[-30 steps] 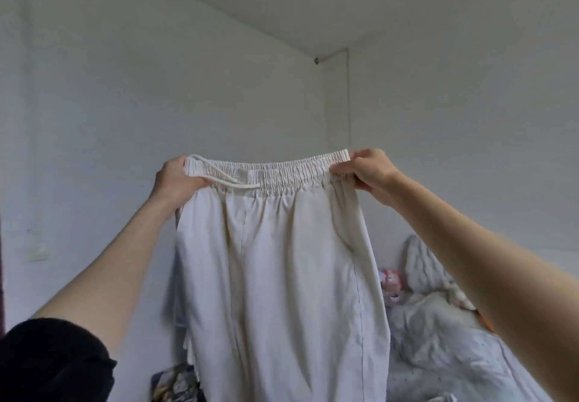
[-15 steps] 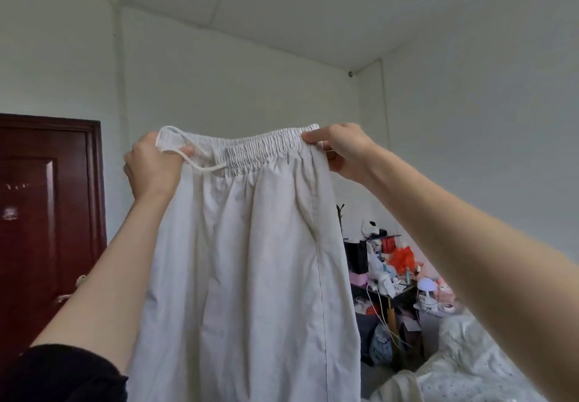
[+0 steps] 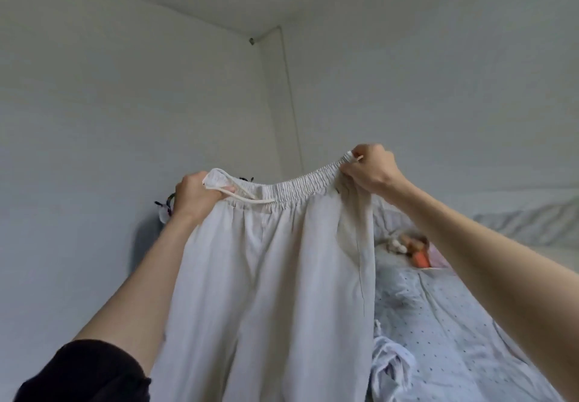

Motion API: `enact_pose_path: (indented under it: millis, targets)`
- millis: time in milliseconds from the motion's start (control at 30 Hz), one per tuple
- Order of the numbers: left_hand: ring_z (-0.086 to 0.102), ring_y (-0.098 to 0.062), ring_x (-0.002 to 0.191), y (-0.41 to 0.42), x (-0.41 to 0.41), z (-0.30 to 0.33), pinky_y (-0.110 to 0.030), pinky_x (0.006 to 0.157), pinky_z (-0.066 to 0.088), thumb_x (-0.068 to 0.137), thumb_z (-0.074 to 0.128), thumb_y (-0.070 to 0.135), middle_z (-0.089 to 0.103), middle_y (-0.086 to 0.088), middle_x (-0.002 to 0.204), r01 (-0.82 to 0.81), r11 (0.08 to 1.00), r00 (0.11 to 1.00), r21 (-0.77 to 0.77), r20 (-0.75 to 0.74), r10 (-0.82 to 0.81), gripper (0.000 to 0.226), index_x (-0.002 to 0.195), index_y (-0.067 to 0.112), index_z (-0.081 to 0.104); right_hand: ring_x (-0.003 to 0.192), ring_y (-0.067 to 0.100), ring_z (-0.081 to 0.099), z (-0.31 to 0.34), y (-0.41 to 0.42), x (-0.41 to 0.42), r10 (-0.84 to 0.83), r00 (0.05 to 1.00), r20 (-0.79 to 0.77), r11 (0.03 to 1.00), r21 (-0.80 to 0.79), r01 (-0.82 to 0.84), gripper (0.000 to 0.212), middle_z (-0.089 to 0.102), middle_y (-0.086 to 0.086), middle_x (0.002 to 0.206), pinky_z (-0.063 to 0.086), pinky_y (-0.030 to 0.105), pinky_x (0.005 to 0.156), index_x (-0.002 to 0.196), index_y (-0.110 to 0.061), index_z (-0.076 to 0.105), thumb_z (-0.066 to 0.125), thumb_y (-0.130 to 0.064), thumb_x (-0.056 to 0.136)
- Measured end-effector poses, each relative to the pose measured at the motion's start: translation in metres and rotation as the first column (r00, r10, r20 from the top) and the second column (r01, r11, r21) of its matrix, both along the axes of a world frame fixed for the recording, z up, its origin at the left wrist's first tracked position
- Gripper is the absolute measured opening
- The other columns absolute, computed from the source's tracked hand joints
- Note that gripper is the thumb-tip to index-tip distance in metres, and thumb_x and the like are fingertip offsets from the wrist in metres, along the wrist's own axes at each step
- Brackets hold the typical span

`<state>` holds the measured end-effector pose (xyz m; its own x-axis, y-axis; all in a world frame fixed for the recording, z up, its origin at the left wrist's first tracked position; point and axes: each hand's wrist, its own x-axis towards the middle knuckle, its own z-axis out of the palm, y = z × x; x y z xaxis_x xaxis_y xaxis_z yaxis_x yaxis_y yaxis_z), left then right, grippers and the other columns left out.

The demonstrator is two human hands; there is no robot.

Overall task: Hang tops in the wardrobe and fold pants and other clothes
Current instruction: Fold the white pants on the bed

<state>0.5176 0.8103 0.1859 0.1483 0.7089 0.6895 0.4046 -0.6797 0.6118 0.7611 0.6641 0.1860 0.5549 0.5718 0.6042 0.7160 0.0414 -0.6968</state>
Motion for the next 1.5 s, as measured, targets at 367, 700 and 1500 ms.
enact_pose_path:
  millis: [367, 700, 1500]
  targets:
    - [0.059, -0.020, 0.085, -0.001, 0.306, -0.160, -0.028, 0.071, 0.043, 0.072, 0.079, 0.008, 0.066, -0.004, 0.088, 0.329, 0.884, 0.894, -0.331, -0.193, -0.405, 0.025, 0.094, 0.010, 0.067, 0.105, 0.041, 0.055, -0.164, -0.062, 0.281, -0.325, 0.924, 0.202, 0.820, -0.427, 0.382, 0.028, 0.059, 0.024, 0.118, 0.037, 0.037, 0.073, 0.122, -0.012, 0.045, 0.041, -0.022, 0.097]
    - [0.058, -0.021, 0.098, 0.030, 0.485, -0.318, -0.028, 0.085, 0.044, 0.087, 0.060, 0.004, 0.062, -0.006, 0.111, 0.291, 0.848, 0.850, -0.443, -0.288, -0.442, 0.039, 0.125, 0.013, 0.054, 0.112, 0.039, 0.054, -0.328, -0.059, 0.422, -0.501, 0.859, -0.104, 0.772, -0.502, 0.389, 0.049, 0.058, 0.022, 0.124, 0.042, 0.038, 0.085, 0.140, -0.018, 0.036, 0.052, -0.026, 0.094]
    - [0.039, -0.025, 0.130, -0.099, 0.230, -0.649, -0.032, 0.104, 0.034, 0.092, 0.056, 0.012, 0.036, -0.010, 0.146, -0.091, 0.462, 0.635, -0.882, -0.409, -0.655, 0.059, 0.144, 0.009, 0.030, 0.116, 0.025, 0.051, -0.633, -0.167, 0.135, -0.590, 0.650, -0.480, 0.702, -0.702, 0.119, 0.044, 0.047, 0.010, 0.134, 0.041, 0.033, 0.097, 0.137, -0.008, 0.040, 0.050, -0.012, 0.094]
